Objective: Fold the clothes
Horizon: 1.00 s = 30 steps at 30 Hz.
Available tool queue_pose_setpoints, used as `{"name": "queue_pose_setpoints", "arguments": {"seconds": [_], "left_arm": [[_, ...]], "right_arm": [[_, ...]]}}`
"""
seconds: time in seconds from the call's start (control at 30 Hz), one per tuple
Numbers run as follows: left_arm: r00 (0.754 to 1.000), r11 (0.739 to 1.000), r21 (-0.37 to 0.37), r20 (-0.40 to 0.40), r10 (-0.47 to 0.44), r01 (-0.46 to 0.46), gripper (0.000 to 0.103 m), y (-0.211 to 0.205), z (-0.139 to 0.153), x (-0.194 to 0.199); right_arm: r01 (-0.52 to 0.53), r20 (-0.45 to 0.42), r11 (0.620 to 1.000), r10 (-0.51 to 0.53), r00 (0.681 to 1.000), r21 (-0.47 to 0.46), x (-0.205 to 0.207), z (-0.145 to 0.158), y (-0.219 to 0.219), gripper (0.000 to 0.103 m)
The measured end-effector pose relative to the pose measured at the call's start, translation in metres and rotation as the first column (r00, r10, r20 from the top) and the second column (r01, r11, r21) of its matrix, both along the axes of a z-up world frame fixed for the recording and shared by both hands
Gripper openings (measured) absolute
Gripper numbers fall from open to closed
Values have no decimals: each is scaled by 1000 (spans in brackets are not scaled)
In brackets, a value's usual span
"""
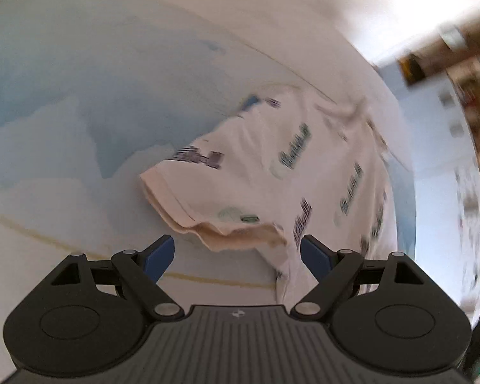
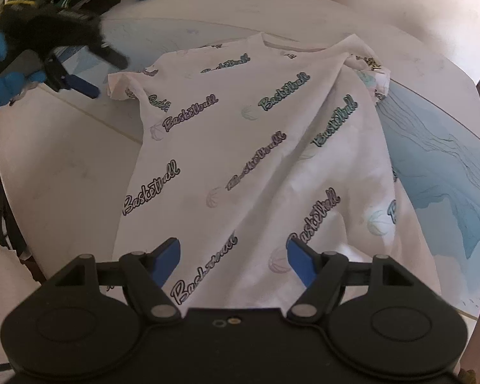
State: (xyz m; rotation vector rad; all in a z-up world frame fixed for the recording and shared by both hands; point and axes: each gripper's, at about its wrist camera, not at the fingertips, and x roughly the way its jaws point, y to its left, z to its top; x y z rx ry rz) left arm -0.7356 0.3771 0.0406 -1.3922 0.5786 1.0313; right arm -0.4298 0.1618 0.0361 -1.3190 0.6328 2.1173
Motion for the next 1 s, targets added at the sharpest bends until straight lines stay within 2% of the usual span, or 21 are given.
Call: {"name": "queue_pose_setpoints", "arguments": {"seconds": [0.13,0.23,0.27,0.3,0.33,0.43,0.57,0.73,0.83,1.0], "left_arm": [[993,989,-99,28,115,-112,86,7,-22,13],[987,983,-110,47,152,-146,85,10,-32,25],[985,981,-111,54,163,-156,81,11,-35,29],[985,981,-114,59,163,-156,59,12,-38,30],[985,982,-118,63,158,-150,29,13,-40,31],[991,989,-87,43,126,-122,10,16,-41,32],[998,998,28,-17,61,-60,6,18,-32,29],[990,993,109,-128,59,-45,6,35,-26,-1],[975,985,169,-209,71,-36,6,53,-19,-24],[933,965,262,-351,76,20,6,96,-7,-49]], "right_arm": [[-13,25,1000,13,1000,1,-6,-7,-7,103],[-10,30,1000,10,999,-1,-4,-10,-12,103],[-7,31,1000,7,1000,-1,-4,-10,-13,103],[-3,31,1000,3,1000,1,-3,-10,-14,103],[1,32,1000,-1,999,5,-1,-9,-14,103],[23,35,1000,-24,999,13,3,-8,-13,103],[64,42,998,-64,997,20,14,-8,-10,103],[106,67,994,-108,992,33,26,-9,-6,103],[130,74,991,-133,988,39,34,-9,-3,103],[161,88,986,-165,982,50,43,-9,2,103]]}}
